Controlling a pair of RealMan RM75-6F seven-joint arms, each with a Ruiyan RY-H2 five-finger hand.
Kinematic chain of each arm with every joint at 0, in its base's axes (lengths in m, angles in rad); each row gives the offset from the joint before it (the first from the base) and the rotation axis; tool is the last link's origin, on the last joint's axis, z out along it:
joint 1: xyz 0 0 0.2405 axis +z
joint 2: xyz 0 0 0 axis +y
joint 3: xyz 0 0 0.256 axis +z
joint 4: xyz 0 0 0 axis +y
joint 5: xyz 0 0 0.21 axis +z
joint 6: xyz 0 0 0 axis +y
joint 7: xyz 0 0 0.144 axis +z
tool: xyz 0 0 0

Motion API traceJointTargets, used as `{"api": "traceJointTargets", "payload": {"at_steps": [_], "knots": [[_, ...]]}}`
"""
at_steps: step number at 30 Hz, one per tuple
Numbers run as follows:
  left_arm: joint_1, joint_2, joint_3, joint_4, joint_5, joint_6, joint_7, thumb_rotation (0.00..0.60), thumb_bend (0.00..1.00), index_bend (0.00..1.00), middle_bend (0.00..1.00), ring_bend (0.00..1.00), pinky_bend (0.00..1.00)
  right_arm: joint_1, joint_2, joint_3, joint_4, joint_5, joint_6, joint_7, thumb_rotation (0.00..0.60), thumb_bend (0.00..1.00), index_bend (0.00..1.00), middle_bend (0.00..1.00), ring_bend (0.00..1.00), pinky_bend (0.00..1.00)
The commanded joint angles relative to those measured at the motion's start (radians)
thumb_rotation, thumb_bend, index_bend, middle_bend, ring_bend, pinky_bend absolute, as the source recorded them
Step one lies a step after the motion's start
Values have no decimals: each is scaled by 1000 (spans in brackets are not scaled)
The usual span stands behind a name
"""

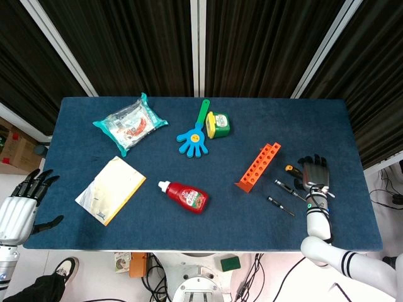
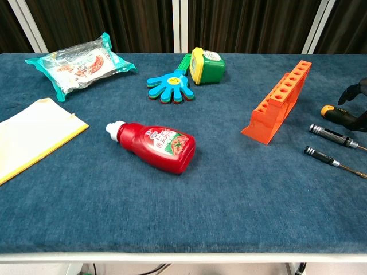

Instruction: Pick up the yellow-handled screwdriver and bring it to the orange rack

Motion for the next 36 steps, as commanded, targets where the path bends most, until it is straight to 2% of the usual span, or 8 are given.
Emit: {"api": "traceJointTargets", "payload": {"at_steps": [1,11,21,29,36], "knots": [[-6,-3,3,-5,7,-13,8,600,0,175,118,44,218,-3,3,-3,-4,-1,-2,-2,600,368,282,141,0,0],[-16,-7,9,-13,16,-38,26,600,1,177,118,44,218,-8,16,2,-22,-5,-3,0,600,368,282,136,0,0],[-24,-14,11,-14,11,-63,44,600,0,186,118,44,218,11,-16,8,-1,6,-7,-21,600,369,297,136,0,0],[-31,-13,16,-15,10,-80,44,600,1,188,118,44,218,13,-32,11,1,5,23,-37,600,388,422,148,0,0],[-38,-13,16,-17,-1,-100,47,600,0,189,118,44,218,5,-26,13,-10,3,33,-38,600,402,461,156,0,0]]}}
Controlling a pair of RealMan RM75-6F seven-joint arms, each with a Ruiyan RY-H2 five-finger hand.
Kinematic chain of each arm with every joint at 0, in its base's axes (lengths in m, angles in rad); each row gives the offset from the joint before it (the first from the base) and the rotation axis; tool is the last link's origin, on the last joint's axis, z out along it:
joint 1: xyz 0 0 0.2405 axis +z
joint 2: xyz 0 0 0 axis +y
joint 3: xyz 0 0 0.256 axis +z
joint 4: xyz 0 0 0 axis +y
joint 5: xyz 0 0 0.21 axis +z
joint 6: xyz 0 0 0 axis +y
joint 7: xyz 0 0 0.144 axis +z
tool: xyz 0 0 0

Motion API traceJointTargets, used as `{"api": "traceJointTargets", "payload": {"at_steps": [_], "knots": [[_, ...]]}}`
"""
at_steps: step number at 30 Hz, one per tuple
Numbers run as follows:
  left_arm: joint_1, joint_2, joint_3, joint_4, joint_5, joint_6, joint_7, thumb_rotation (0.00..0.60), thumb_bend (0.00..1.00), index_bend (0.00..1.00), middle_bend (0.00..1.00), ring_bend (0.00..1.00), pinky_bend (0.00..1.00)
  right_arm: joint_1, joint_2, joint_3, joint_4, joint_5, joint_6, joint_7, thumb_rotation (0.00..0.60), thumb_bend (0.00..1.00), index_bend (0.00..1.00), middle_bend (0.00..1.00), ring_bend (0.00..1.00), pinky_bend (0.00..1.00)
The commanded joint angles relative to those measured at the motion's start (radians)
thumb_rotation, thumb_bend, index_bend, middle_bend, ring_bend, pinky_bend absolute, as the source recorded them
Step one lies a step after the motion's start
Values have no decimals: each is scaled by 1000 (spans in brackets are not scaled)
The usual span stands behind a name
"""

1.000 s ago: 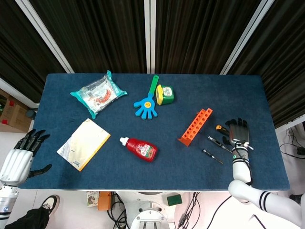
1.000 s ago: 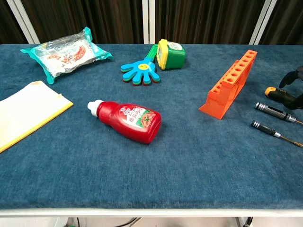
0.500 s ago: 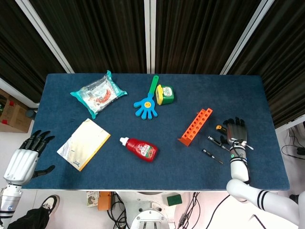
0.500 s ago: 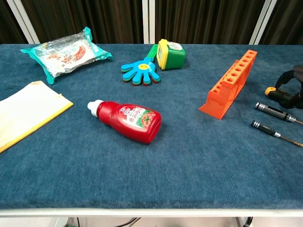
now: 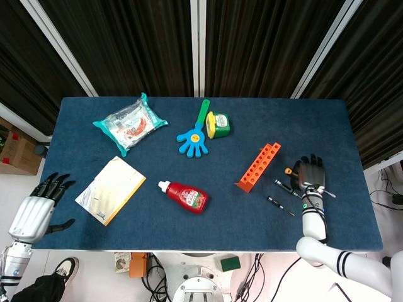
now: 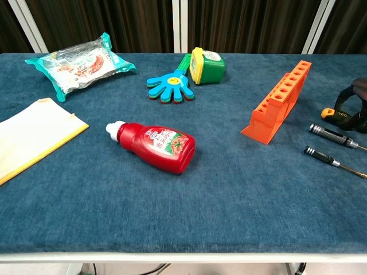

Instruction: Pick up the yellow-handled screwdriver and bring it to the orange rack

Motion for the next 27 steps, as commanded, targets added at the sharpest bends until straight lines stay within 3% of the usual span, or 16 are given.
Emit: {"api": "traceJointTargets", "payload": {"at_steps": [1,8,19,27], "knots": [[-1,0,0,-1,-2,-2,1,600,1,189,118,44,218,-3,4,-1,-4,-4,4,1,600,402,474,158,0,0],[-1,-1,-2,-2,-11,-3,4,600,1,190,118,44,218,-46,58,19,-98,-107,61,105,600,419,564,200,0,0],[-7,-5,2,-7,-4,-14,14,600,1,187,118,44,218,-198,281,60,-471,-399,221,392,600,422,731,283,2,0],[-3,-5,5,-6,8,-1,10,600,1,169,118,44,218,-252,349,86,-618,-579,317,494,600,423,808,332,25,0]]}}
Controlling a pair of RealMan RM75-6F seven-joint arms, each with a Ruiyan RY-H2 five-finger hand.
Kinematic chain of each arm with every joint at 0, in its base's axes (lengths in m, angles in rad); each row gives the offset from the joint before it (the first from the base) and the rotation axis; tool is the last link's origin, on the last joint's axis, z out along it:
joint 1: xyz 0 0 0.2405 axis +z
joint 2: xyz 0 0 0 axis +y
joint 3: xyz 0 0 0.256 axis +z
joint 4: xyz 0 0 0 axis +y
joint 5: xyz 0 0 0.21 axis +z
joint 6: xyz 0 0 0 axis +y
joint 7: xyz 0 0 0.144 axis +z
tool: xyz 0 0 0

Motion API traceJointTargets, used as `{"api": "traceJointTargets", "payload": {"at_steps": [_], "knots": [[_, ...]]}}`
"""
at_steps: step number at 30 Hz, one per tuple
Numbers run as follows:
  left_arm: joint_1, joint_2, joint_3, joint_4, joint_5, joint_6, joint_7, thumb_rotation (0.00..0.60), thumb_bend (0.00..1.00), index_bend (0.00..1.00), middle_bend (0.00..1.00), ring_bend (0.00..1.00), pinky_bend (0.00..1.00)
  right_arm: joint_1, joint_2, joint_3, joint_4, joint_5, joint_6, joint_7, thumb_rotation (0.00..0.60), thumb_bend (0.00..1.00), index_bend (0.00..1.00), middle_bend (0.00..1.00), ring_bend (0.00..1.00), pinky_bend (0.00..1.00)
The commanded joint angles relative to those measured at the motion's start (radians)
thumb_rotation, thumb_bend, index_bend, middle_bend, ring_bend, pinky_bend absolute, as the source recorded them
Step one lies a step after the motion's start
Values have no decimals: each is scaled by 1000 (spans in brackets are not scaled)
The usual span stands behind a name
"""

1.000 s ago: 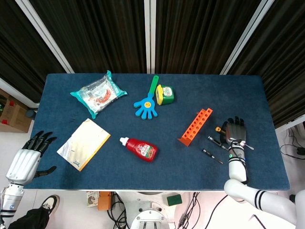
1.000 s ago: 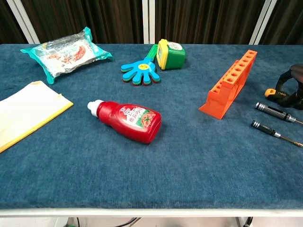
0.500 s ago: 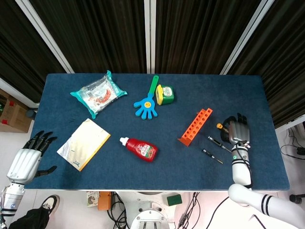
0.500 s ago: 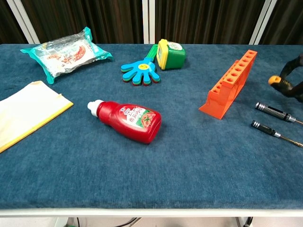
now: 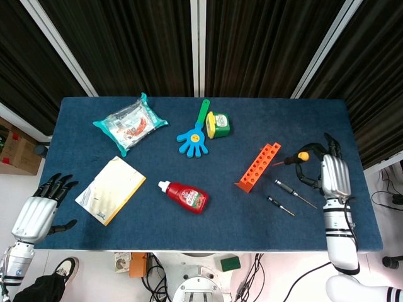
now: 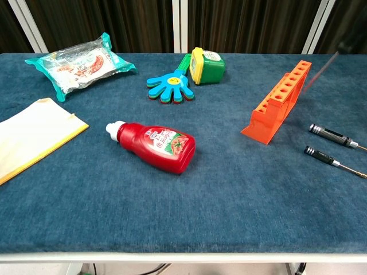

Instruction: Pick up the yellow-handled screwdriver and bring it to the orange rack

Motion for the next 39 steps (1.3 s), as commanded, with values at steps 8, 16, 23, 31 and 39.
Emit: {"api": "traceJointTargets", "payload": {"at_steps": [8,16,23,31,39], "knots": [[4,4,0,6,4,11,-16,600,1,166,118,44,218,-9,39,88,-51,8,-1,128,600,421,840,351,41,0],[2,5,-1,7,-4,5,-18,600,0,167,118,44,218,25,25,89,-66,43,-64,129,600,421,841,350,41,0],[-4,3,-2,9,-13,-10,-20,600,1,168,118,44,218,38,20,85,-69,66,-78,114,600,421,843,348,41,0],[-7,5,1,9,-11,-16,-23,600,1,170,118,44,222,42,12,79,-53,85,-85,115,600,421,846,347,40,0],[-9,4,0,9,-14,-20,-22,600,1,171,118,44,222,46,12,80,-44,88,-92,121,600,421,847,346,40,0]]}}
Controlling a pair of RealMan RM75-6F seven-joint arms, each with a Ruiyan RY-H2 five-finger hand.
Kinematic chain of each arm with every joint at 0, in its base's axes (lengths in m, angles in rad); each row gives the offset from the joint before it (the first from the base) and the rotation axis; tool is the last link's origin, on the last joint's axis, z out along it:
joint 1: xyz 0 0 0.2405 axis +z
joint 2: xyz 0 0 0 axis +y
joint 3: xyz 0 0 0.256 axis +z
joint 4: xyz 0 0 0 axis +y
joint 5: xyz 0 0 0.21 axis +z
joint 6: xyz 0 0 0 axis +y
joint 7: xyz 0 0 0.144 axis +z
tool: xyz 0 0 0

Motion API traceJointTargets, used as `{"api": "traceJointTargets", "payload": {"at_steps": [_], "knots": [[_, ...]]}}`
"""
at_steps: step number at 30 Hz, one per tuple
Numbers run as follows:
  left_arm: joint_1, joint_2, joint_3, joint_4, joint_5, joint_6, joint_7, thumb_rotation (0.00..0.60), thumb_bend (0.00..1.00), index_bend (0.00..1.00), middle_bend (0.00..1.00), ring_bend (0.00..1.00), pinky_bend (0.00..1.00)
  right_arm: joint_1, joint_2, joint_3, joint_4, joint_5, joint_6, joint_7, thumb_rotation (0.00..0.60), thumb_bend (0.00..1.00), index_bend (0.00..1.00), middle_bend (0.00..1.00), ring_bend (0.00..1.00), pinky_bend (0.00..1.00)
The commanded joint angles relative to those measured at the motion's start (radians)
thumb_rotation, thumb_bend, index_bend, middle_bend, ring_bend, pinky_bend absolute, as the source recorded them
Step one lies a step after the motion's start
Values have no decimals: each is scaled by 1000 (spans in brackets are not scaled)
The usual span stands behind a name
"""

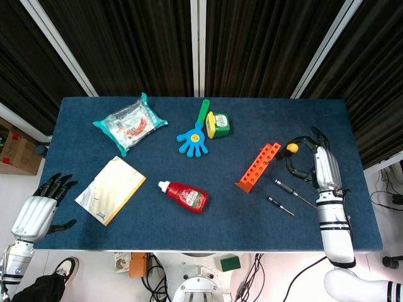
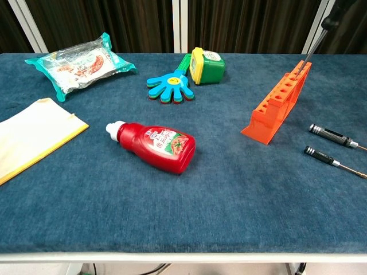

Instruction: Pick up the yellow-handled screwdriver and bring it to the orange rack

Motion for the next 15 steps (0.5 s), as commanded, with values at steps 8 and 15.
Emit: {"api": "traceJointTargets", "payload": {"at_steps": [8,15], "knots": [[-1,-1,-2,0,-10,-5,1,600,1,171,118,44,222,21,-27,-4,38,32,-20,-13,600,421,836,329,41,0],[-7,-2,-1,-1,-16,-18,4,600,1,171,118,44,222,28,-15,-20,50,28,-69,3,600,309,276,177,0,0]]}}
